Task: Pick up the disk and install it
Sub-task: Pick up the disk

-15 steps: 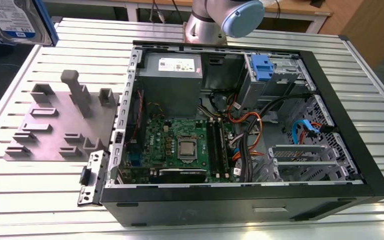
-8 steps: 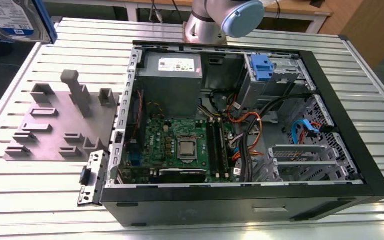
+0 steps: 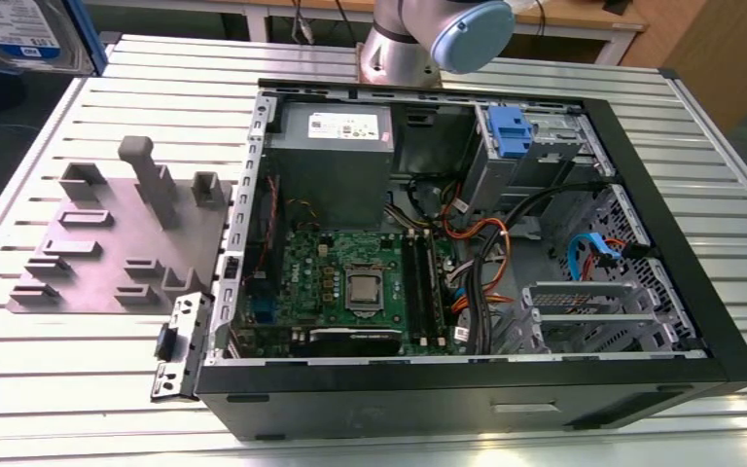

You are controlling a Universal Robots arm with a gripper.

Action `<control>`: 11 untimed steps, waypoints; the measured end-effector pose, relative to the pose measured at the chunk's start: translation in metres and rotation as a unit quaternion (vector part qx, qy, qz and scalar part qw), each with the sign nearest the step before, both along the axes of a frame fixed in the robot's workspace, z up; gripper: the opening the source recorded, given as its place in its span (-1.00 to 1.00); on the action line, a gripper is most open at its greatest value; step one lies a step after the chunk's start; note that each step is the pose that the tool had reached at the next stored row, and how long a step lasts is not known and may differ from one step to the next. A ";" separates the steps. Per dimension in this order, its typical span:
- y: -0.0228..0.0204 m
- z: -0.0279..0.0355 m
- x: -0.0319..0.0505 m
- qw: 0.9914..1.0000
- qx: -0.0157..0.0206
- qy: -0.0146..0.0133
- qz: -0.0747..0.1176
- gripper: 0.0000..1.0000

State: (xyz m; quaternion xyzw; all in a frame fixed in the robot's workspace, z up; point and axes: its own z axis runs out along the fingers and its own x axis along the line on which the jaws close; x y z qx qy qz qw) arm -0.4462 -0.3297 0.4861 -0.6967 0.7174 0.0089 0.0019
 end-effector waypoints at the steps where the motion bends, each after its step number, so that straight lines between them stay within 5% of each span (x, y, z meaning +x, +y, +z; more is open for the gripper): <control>1: 0.0000 0.0011 0.0000 1.000 0.000 0.000 0.000 -0.27; 11: -0.0059 0.0014 0.0000 1.000 0.000 0.000 0.000 -0.27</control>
